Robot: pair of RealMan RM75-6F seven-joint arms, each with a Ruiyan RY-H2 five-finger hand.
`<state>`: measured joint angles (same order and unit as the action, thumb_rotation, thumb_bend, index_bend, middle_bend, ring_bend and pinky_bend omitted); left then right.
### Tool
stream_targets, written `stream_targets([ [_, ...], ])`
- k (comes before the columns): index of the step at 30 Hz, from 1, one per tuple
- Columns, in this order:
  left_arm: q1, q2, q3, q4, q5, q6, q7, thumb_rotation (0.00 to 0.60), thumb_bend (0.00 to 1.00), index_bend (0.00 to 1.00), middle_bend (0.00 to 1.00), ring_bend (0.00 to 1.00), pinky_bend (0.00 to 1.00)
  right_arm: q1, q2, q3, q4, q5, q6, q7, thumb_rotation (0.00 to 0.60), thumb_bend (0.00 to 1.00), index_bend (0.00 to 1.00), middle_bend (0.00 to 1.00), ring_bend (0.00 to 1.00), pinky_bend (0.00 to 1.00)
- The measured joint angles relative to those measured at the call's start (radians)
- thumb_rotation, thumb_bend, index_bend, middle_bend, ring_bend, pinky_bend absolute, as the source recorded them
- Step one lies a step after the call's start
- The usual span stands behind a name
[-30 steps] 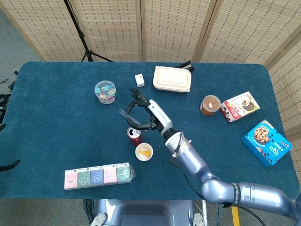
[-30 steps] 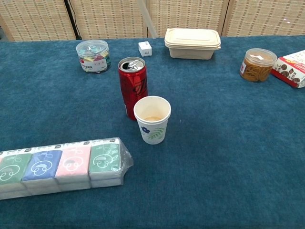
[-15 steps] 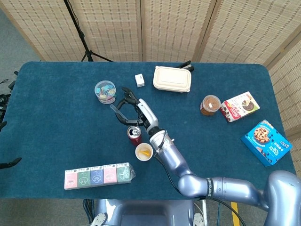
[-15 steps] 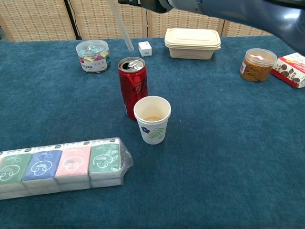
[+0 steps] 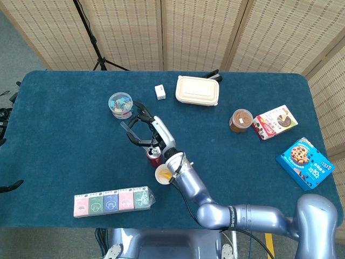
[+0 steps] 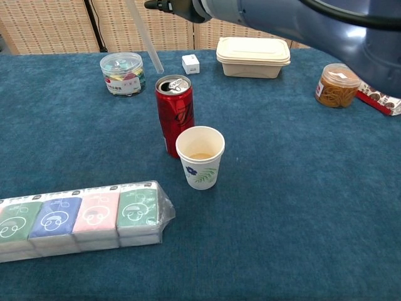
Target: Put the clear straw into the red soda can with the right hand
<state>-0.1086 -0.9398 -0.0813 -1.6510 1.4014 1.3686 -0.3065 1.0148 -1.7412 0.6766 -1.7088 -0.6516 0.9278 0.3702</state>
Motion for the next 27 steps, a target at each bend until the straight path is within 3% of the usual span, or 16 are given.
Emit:
stream_targets([
  [27, 0.000, 0.010, -0.001, 0.023, 0.000, -0.003, -0.052, 0.600, 0.00, 0.00, 0.00, 0.00, 0.00, 0.045, -0.098, 0.002, 0.059, 0.020, 0.046, -0.024, 0.600, 0.48, 0.59, 0.00, 0.00, 0.00],
])
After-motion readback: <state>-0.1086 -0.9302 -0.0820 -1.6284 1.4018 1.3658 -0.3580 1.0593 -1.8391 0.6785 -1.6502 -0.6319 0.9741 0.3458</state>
